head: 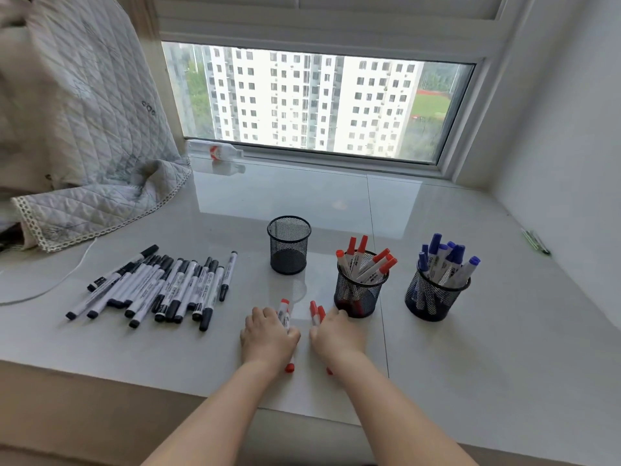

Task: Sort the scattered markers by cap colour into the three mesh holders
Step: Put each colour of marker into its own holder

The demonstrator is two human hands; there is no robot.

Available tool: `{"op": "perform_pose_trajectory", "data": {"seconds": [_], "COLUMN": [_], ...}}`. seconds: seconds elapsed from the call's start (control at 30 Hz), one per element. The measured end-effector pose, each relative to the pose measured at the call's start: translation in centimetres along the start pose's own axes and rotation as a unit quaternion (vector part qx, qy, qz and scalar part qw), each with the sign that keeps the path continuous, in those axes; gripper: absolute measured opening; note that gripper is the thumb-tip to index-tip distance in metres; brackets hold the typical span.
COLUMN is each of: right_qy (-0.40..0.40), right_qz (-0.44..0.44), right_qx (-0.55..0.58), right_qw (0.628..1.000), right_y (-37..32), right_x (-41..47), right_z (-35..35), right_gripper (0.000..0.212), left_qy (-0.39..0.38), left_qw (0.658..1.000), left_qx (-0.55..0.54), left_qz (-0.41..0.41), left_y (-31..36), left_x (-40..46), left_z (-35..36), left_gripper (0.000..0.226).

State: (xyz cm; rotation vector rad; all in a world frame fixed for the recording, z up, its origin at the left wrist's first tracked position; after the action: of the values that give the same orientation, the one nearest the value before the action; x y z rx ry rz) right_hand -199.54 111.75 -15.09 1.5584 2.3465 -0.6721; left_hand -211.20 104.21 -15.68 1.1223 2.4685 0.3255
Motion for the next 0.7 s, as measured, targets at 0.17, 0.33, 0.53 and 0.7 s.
{"op": "perform_pose_trajectory", "data": {"seconds": [0.17, 0.33, 0.53, 0.7], "right_qy": [-0.060, -0.119, 0.040, 0.108], "right_qz": [-0.052, -0.105, -0.186, -0.215], "right_qx": [0.014, 0.128, 0.188, 0.402], "right_qw": [0.997, 0.979, 0.963, 0.883], "right_y": [0.6, 2.5, 2.6, 3.7], "right_x": [0.2, -0.9, -2.8, -2.6], "right_z": [0.0, -0.6, -8.7, -14.7], "right_gripper": [0.030, 0.013, 0.014, 0.003], "left_qy": [-0.044, -0.051, -0.074, -0.104], "left_qw": [0.999, 0.997, 0.991, 0.955], "left_qx": [0.024, -0.056, -0.116, -0.276], "left_qz": [-0.010, -0.018, -0.008, 0.042], "left_y": [0.0, -0.6, -0.8, 1.3], "left_x": [0.1, 0.2, 0.3, 0.3], "left_z": [-0.5, -1.2, -2.4, -3.1], "left_gripper": [0.045, 0.037, 0.020, 0.006]}}
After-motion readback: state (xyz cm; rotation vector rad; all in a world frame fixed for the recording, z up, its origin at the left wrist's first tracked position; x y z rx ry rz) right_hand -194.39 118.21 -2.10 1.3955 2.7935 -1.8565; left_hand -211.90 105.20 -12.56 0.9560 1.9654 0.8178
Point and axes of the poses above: each hand's wrist, its own x-axis towards the middle knuckle, its own z-axis out of the palm, y = z × x, the point moved 6 cm from there along x, towards the middle knuckle, and after that the axes turned 14 degrees about -y, right-handed, at the moved point
